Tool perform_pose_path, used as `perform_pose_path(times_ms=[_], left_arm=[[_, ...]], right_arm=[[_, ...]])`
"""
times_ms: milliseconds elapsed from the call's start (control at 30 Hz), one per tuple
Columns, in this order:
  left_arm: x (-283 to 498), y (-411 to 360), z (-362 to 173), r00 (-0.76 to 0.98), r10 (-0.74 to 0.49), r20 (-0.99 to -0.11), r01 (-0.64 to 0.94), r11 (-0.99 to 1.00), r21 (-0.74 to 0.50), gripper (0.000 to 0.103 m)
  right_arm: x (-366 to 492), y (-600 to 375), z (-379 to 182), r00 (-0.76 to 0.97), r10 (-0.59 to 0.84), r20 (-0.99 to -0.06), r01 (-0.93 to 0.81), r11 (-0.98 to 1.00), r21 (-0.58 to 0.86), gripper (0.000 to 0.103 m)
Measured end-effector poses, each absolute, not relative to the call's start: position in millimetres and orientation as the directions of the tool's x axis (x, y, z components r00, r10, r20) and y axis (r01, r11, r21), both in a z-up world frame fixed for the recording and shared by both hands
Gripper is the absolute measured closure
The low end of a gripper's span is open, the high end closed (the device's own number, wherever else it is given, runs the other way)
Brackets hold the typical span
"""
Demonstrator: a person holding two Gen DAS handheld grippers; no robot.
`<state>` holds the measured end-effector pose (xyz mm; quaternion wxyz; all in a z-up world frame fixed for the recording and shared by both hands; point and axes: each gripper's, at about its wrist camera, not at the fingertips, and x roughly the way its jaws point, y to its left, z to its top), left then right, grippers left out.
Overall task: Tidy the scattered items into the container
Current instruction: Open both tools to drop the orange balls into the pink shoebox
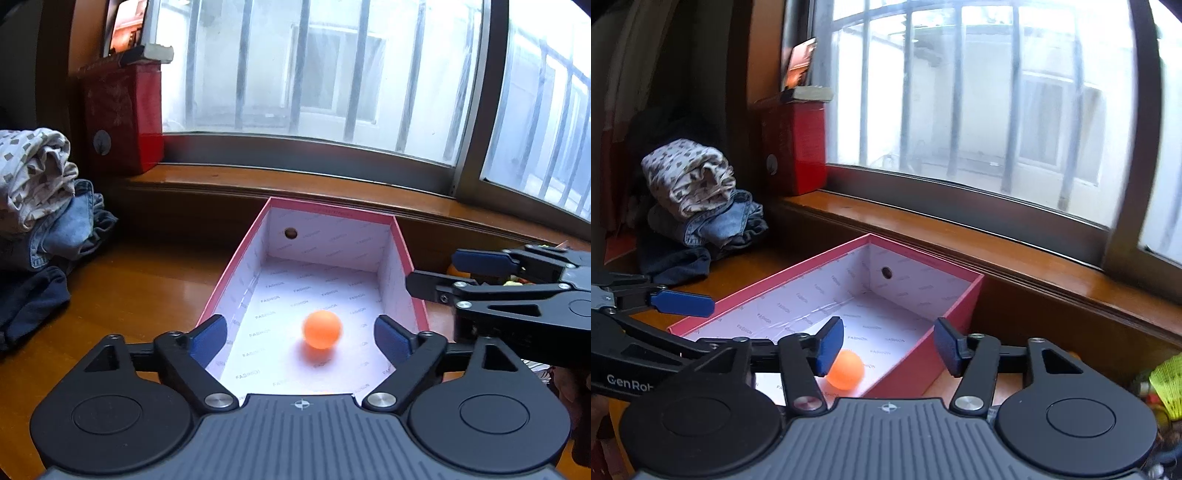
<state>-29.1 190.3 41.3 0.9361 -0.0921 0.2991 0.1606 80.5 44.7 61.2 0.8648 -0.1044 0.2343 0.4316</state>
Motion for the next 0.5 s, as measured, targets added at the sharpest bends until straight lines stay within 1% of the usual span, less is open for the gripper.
perform_pose_path(times_ms=[100, 167, 300, 500], left_arm=[[-30, 184, 45, 0.783, 0.244, -0.572, -0.343, 0.937, -0.070, 0.007], [-30, 179, 47, 0.792, 0.235, -0.563, -0.326, 0.943, -0.064, 0.005], [-27, 167, 51, 0.806, 0.207, -0.555, -0.291, 0.955, -0.066, 0.003], [-16, 138, 56, 0.827, 0.154, -0.541, -0.231, 0.970, -0.076, 0.002]], right_arm=[[80, 29, 60, 0.533, 0.688, -0.493, -0.767, 0.639, 0.061, 0.034], [79, 17, 59, 0.543, 0.677, -0.497, -0.745, 0.661, 0.086, 0.033], [75, -7, 54, 0.569, 0.643, -0.512, -0.704, 0.703, 0.102, 0.032], [67, -52, 45, 0.628, 0.572, -0.527, -0.645, 0.762, 0.058, 0.030]])
